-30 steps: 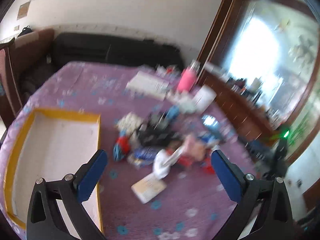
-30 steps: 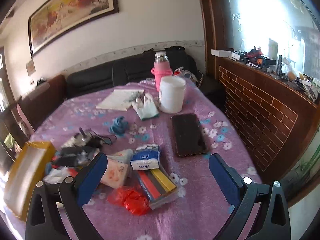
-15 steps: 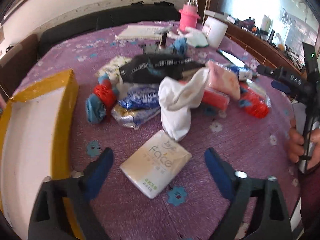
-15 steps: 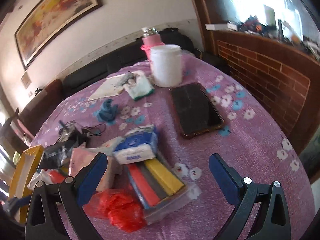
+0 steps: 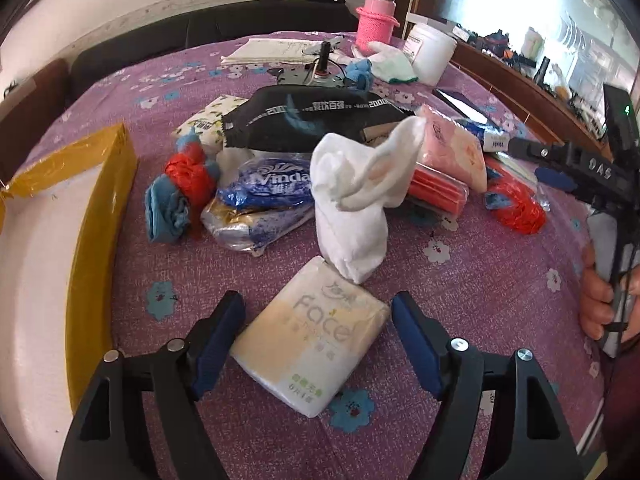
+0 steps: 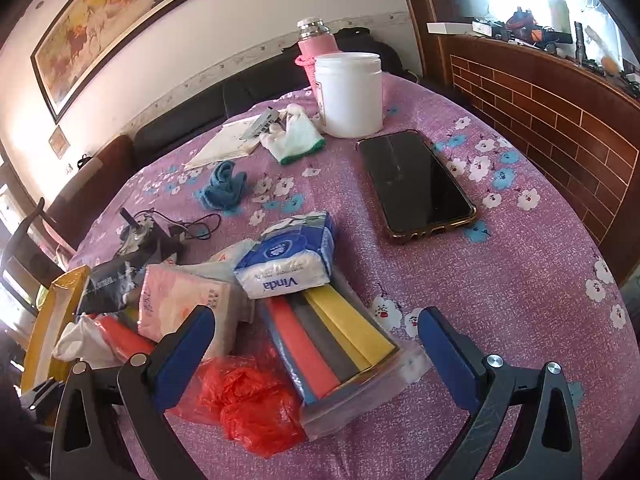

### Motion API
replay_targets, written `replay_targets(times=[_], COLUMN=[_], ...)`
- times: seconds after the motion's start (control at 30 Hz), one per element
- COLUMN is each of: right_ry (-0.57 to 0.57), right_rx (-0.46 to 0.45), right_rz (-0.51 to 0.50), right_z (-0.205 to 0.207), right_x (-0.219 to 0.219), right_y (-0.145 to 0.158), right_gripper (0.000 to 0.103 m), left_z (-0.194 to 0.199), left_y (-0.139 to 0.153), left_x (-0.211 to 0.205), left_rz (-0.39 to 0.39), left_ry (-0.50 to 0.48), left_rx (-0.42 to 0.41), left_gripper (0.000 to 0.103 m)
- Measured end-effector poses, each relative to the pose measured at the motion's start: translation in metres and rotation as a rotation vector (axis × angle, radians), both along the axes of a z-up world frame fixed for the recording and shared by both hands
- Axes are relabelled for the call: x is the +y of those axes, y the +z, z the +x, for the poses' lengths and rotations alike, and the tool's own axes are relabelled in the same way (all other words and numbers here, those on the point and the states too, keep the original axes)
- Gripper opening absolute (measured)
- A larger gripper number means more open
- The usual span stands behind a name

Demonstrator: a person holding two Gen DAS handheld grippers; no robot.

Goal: Organize soft objects
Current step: 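Close the left gripper on the Face tissue pack while the right gripper grasps the red bag, then carry both items into the yellow-rimmed tray and open both grippers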

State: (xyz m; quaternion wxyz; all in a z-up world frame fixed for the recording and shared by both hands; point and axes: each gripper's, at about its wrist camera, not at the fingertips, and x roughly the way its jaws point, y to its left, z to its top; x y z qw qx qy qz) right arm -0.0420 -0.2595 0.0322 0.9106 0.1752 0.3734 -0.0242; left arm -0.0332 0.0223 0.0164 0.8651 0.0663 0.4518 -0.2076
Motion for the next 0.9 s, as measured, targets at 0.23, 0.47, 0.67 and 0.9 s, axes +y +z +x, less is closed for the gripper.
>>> replay_targets(times=[0.23, 0.47, 0.67, 0.9], right_ry=[0.075, 0.138, 0.121, 0.218], right_rx=[0.097, 0.128, 0.156, 0.102], right_rz=[0.005, -0.172, -0.142, -0.089], right_z=[-0.019, -0.022, -0.019, -0.053], right_x=[0.023, 0.061, 0.06, 0.079], right_y=[-0.002, -0.002, -0.011, 0.029], right_gripper=[0.102, 0.093, 0.05, 0.049], left_z=[-0.023, -0.054, -0.072, -0.073], left_y=[0.021, 0.051, 0.063, 0.081], left_x=[0.022, 0.052, 0.092, 0.168], left_rz=[-0.116, -0.187, -0.226, -0.275], left_ry=[0.008, 0.045, 0.117, 0.236], left_rx=[-0.02, -0.072, -0.097, -0.102], left_gripper=[0.054, 0.055, 0.055, 0.055])
